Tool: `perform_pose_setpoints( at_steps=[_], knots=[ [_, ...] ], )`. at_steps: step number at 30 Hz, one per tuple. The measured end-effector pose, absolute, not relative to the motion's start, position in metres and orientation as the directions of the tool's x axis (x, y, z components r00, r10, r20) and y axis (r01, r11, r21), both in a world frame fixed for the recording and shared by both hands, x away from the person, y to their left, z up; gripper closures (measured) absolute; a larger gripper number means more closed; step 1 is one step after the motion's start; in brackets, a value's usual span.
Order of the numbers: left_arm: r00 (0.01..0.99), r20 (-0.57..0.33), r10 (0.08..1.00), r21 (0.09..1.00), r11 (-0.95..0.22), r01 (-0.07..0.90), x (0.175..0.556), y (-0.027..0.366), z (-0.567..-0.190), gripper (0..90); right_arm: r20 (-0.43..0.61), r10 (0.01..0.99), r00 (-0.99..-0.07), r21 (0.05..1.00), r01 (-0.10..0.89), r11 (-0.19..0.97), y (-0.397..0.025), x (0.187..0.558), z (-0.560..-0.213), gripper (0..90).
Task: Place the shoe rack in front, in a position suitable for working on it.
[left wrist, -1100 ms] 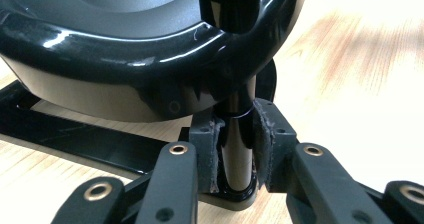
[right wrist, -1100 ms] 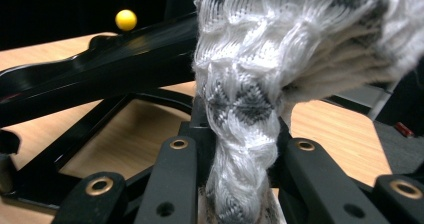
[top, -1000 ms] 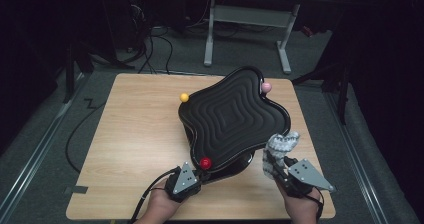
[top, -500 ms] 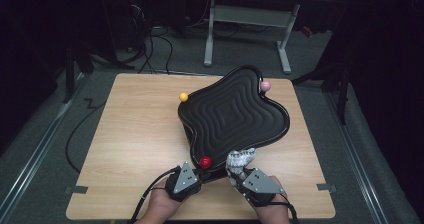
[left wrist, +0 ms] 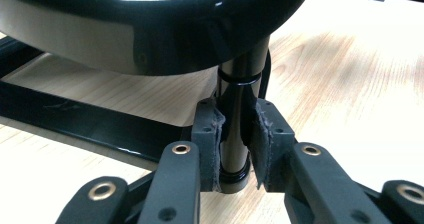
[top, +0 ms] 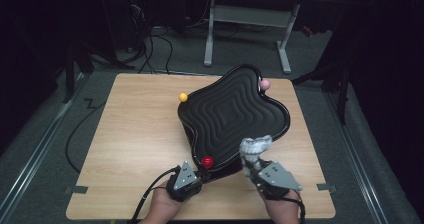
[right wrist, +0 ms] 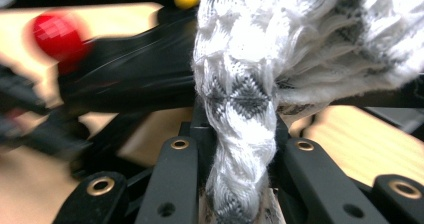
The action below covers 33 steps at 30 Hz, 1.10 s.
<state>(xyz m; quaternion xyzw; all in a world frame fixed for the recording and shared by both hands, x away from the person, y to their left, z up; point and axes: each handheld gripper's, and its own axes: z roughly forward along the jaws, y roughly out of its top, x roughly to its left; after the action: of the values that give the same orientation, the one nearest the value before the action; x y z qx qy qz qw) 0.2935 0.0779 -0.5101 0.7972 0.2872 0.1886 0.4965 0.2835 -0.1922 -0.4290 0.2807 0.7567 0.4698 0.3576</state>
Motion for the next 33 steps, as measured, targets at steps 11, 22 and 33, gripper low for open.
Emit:
perform_pose_setpoints(
  at_steps=[11,22,33],
  knots=[
    [0.752,0.011,0.659,0.901,-0.333,0.279,0.295,0.079,-0.510,74.5,-0.278,0.570,-0.773,0.856,0.070,0.513,-0.131,0.269,-0.465,78.3],
    [0.753,0.015,0.658,0.897,-0.342,0.281,0.295,0.079,-0.509,74.5,-0.306,0.612,-0.729,0.851,0.079,0.519,-0.146,0.272,-0.459,77.7],
    [0.764,0.023,0.645,0.890,-0.361,0.278,0.289,0.079,-0.508,74.4,-0.275,0.838,-0.471,0.935,0.074,0.348,-0.225,0.295,-0.412,77.8]
  ],
)
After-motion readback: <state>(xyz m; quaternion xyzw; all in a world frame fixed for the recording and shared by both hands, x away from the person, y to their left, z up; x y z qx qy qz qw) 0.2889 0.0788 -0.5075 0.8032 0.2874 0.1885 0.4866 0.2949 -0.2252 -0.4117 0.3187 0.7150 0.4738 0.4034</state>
